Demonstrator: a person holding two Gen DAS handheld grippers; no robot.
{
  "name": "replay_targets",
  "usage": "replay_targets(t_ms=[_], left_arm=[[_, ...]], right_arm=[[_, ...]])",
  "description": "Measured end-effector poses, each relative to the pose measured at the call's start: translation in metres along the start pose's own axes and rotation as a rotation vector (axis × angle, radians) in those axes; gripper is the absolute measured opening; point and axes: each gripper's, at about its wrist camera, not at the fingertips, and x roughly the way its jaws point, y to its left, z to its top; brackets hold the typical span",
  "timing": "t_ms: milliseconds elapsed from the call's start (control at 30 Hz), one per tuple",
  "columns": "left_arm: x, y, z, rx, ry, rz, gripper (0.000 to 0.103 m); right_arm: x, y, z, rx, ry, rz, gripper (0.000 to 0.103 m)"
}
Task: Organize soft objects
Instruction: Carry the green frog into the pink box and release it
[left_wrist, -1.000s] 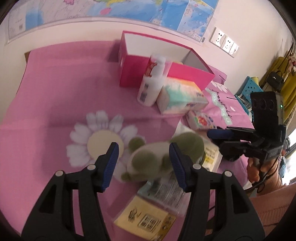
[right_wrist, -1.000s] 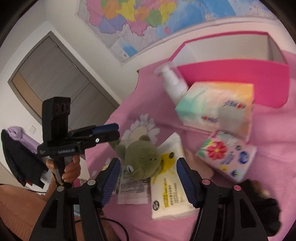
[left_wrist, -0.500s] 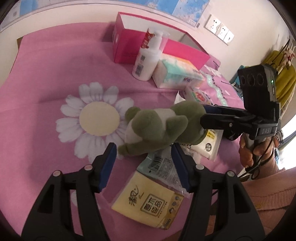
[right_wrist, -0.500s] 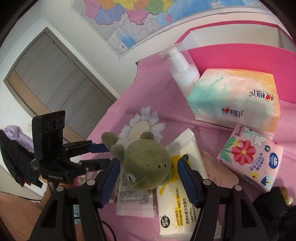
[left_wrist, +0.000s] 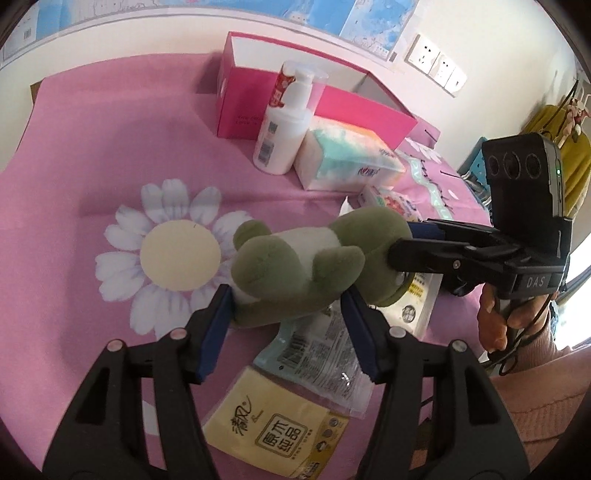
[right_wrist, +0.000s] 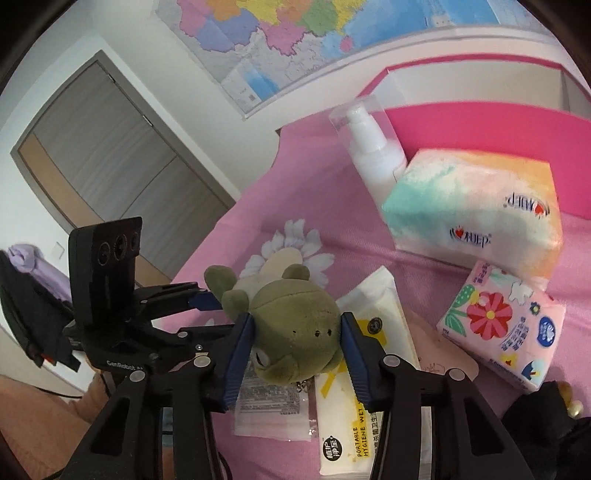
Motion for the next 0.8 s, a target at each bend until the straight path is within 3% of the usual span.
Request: replay_targets(t_ms=[333, 800], left_arm=[[-0.026, -0.015, 0.015, 0.047, -0.084, 0.007, 0.062], [-0.065, -0.044, 0.078, 0.156, -0.258, 0.046, 0.062]], right_arm=[[-0.023, 0.007, 0.008, -0.015, -0.052, 0.023, 0.048], [-0.078, 0.023, 0.050, -0.109, -0.214, 0.021, 0.048]])
